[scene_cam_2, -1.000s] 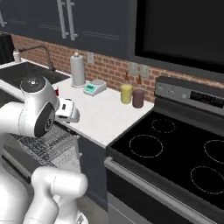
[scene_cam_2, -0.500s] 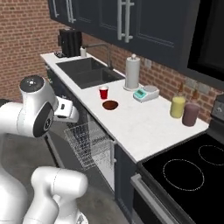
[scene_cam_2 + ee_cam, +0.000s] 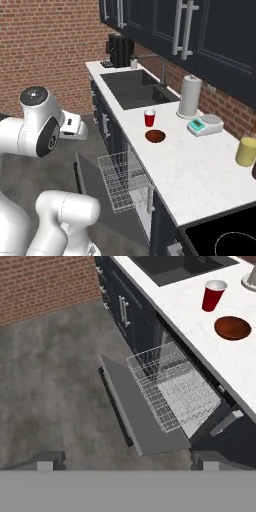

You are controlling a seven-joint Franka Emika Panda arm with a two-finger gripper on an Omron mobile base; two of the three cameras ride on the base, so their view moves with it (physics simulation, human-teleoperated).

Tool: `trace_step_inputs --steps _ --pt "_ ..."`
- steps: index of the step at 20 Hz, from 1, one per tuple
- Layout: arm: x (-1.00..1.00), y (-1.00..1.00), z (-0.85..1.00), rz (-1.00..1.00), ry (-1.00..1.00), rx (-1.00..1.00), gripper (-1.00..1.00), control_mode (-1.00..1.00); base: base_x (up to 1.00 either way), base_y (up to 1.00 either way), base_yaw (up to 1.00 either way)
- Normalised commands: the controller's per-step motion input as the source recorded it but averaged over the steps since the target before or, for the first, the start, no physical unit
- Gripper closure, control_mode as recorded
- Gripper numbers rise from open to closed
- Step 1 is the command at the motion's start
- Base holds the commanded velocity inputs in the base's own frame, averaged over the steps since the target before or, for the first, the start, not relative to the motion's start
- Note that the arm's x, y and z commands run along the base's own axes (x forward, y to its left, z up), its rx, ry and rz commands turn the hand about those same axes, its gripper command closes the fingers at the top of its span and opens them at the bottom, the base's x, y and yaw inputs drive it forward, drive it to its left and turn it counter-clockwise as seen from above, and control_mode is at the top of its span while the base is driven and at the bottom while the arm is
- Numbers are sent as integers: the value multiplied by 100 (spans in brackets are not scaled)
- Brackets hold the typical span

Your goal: Pick up the cup and bowl from the counter, place them in the dishwasher, and close the dishwasher door.

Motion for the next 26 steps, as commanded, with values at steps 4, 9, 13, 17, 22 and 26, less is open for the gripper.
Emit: trace_step_inputs --steps 4,9,13,17,22,26 --pt "0 0 0 0 0 0 -100 100 73 -32 14" --pt "0 0 0 0 0 0 -100 100 17 -32 6" --pt "0 0 0 0 0 0 -100 100 6 -1 5" --pt "0 0 0 0 0 0 -100 100 -31 -8 29" --pt "0 0 0 0 0 0 -100 100 -43 -16 26" --pt "0 0 0 0 0 0 -100 100 -2 -38 19"
